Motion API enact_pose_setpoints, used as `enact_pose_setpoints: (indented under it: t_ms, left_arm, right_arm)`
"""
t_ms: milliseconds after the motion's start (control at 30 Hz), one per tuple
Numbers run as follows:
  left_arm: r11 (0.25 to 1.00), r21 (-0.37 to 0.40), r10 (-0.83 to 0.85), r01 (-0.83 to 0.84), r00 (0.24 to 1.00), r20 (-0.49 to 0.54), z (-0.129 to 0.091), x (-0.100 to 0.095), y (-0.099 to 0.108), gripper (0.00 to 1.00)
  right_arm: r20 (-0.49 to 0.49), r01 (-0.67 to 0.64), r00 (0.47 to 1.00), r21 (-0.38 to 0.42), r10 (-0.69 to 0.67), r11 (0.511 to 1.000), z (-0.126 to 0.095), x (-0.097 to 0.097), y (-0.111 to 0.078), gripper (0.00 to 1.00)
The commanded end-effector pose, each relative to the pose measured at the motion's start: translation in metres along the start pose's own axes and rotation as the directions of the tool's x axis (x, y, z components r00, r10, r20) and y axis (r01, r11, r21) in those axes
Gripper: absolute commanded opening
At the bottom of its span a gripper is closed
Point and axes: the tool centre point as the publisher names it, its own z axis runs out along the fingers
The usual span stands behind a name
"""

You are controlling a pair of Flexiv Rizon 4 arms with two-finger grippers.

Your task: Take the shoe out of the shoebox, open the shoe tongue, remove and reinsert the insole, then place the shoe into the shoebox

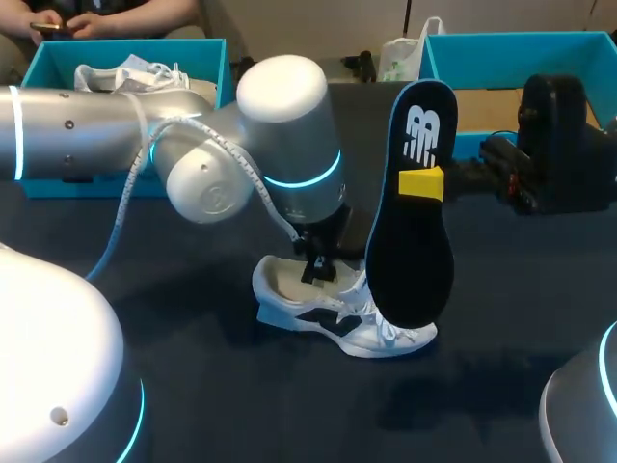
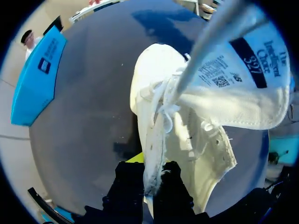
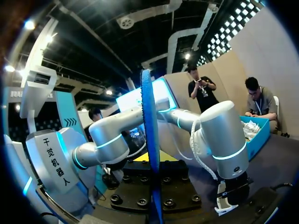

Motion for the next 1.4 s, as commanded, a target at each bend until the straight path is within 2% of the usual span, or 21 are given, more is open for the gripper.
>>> enact_pose_setpoints:
  t_ms: [33, 200, 267, 333, 700, 833, 867, 933, 967, 1033, 1067, 1267, 1400]
  left_arm:
    - [0.996, 0.029, 0.088, -0.088, 0.996, 0.001, -0.022, 0.006, 0.004, 0.0]
    - [0.968, 0.012, 0.248, -0.25, 0.966, 0.065, -0.045, 0.01, -0.004, 0.0]
    - [0.938, 0.011, 0.345, -0.348, 0.933, 0.104, -0.056, 0.013, -0.007, 0.0]
    - [0.9, 0.028, 0.42, -0.435, 0.883, 0.212, -0.065, 0.016, -0.006, 0.0]
    - [0.9, 0.028, 0.42, -0.435, 0.883, 0.212, -0.065, 0.016, -0.006, 0.0]
    - [0.801, 0.036, 0.577, -0.598, 0.786, 0.222, -0.072, 0.014, -0.01, 0.0]
    - [0.736, 0.06, 0.651, -0.674, 0.729, 0.209, -0.075, 0.015, -0.011, 0.0]
    - [0.685, 0.064, 0.704, -0.726, 0.682, 0.197, -0.077, 0.016, -0.012, 0.0]
    - [0.616, 0.096, 0.76, -0.782, 0.622, 0.186, -0.08, 0.017, -0.013, 0.0]
    - [0.594, 0.089, 0.781, -0.799, 0.6, 0.175, -0.082, 0.017, -0.013, 0.0]
    - [0.544, 0.104, 0.817, -0.833, 0.554, 0.161, -0.083, 0.019, -0.015, 0.0]
    - [0.41, 0.068, 0.902, -0.91, 0.415, 0.114, -0.081, 0.029, -0.021, 0.0]
    - [0.386, 0.045, 0.919, -0.921, 0.388, 0.074, -0.07, 0.031, -0.027, 0.0]
  right_arm:
    - [0.001, -0.002, 1.0, 0.001, 0.002, 1.0, 0.002, -0.001, -0.001, 0.0]
    - [0.001, -0.002, 1.0, 0.001, 0.002, 1.0, 0.002, -0.001, -0.001, 0.0]
    - [0.001, -0.002, 1.0, 0.001, 0.002, 1.0, 0.002, -0.001, -0.001, 0.0]
    - [0.001, -0.002, 1.0, 0.001, 0.002, 1.0, 0.002, -0.001, -0.001, 0.0]
    - [0.001, -0.002, 1.0, 0.001, 0.002, 1.0, 0.002, -0.001, -0.001, 0.0]
    - [0.001, -0.002, 1.0, 0.001, 0.002, 1.0, 0.002, -0.001, -0.001, 0.0]
    - [0.001, -0.002, 1.0, 0.001, 0.002, 1.0, 0.002, -0.001, -0.001, 0.0]
    - [0.001, -0.002, 1.0, 0.001, 0.002, 1.0, 0.002, -0.001, -0.001, 0.0]
    - [0.001, -0.002, 1.0, 0.001, 0.002, 1.0, 0.002, -0.001, -0.001, 0.0]
    - [0.001, -0.002, 1.0, 0.001, 0.002, 1.0, 0.002, -0.001, -0.001, 0.0]
    - [0.001, -0.002, 1.0, 0.001, 0.002, 1.0, 0.002, -0.001, -0.001, 0.0]
    - [0.001, -0.002, 1.0, 0.001, 0.002, 1.0, 0.002, -0.001, -0.001, 0.0]
    - [0.001, -0.002, 1.0, 0.001, 0.002, 1.0, 0.002, -0.001, -0.001, 0.0]
